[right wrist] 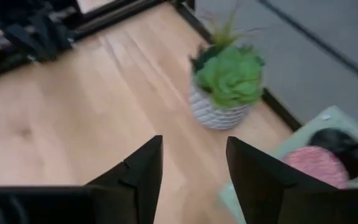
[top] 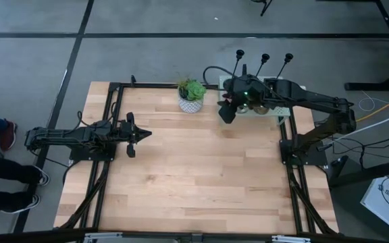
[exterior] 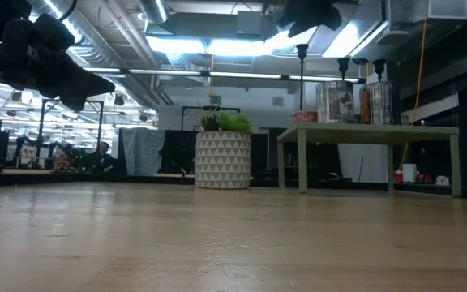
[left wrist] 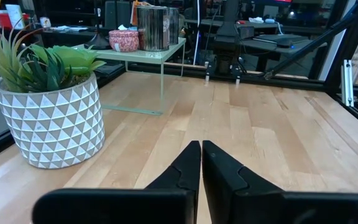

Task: Pick & Place candle stick holders
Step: Return to Home Position

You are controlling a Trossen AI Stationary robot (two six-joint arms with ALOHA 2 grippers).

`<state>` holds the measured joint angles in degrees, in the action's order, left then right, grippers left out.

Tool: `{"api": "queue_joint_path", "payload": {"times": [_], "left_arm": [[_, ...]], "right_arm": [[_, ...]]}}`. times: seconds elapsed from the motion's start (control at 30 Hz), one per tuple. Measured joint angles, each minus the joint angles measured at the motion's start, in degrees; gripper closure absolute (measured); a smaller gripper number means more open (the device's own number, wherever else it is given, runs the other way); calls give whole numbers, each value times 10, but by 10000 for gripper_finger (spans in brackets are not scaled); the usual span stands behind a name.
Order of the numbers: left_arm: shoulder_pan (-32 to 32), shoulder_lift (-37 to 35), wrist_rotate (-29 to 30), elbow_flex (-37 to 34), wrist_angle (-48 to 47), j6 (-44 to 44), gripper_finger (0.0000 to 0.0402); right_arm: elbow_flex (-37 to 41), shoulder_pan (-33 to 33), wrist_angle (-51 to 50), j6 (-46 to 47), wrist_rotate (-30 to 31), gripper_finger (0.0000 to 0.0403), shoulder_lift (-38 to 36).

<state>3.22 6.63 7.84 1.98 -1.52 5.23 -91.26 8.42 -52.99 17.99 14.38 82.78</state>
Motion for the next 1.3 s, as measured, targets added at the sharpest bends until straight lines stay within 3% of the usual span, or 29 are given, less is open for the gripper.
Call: {"api": "queue_joint_path", "payload": {"times": [0.1,0.23,0.37,0.5,0.93,1.13,1.3], "left_arm": [[0,0,0,0,0,0,389],[0,0,0,0,0,0,391],[0,0,0,0,0,0,389],[0,0,0,0,0,0,390],[0,0,0,0,-2,0,393],[0,0,0,0,0,0,389],[0,0,0,0,0,0,390]], "right_arm": [[0,-5,4,20,-36,224,0],[6,-31,21,-31,-97,224,0],[21,-90,33,-49,-94,224,0],[84,-171,81,-59,-64,224,-5],[467,-360,556,-140,-71,224,-119],[647,-380,798,-142,-65,224,-126],[733,-379,899,-139,-65,224,-129]]}}
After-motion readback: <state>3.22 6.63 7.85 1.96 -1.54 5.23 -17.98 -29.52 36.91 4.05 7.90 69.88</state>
